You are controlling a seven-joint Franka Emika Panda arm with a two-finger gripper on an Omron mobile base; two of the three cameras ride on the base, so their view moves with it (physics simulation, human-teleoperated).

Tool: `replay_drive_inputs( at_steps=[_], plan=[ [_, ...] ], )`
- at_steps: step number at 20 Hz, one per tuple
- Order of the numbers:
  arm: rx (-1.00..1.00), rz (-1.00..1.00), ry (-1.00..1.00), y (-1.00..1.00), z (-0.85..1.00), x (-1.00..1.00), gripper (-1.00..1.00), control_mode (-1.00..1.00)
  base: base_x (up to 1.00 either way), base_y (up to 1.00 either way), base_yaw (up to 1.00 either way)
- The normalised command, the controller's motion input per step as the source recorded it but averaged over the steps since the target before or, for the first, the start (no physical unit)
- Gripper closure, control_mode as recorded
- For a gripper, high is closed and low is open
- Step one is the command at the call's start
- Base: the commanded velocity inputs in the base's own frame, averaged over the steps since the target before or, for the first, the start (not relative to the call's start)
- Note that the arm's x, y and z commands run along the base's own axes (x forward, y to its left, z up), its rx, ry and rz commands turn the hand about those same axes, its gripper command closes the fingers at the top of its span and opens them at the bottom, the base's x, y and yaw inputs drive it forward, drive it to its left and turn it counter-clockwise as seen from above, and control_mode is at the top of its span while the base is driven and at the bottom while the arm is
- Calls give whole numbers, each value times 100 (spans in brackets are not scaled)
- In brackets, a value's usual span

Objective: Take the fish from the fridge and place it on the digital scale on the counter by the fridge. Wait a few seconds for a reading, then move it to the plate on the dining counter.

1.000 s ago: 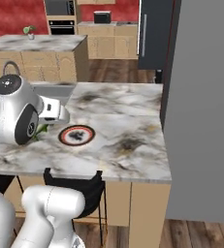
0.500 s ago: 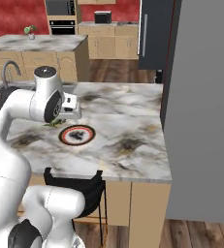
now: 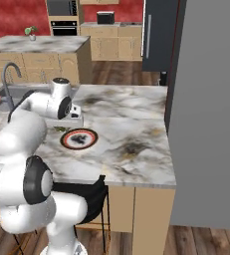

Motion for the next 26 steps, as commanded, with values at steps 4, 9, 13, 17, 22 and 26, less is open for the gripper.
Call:
replay_drive_inputs(
  at_steps=[4, 9, 13, 17, 22, 26],
  plan=[
    [0, 10, -3, 15, -49, 91, 100, -100, 0, 0, 0],
    [0, 19, -18, 0, -21, 64, 100, -100, 0, 0, 0],
    [0, 23, -27, 1, -28, 38, 100, -100, 0, 0, 0],
    [0, 21, -28, 2, -44, 19, 100, -100, 0, 0, 0],
    [0, 17, -22, 0, -41, 28, 100, -100, 0, 0, 0],
    [0, 14, -7, 2, -44, 54, 100, -100, 0, 0, 0]
  ],
)
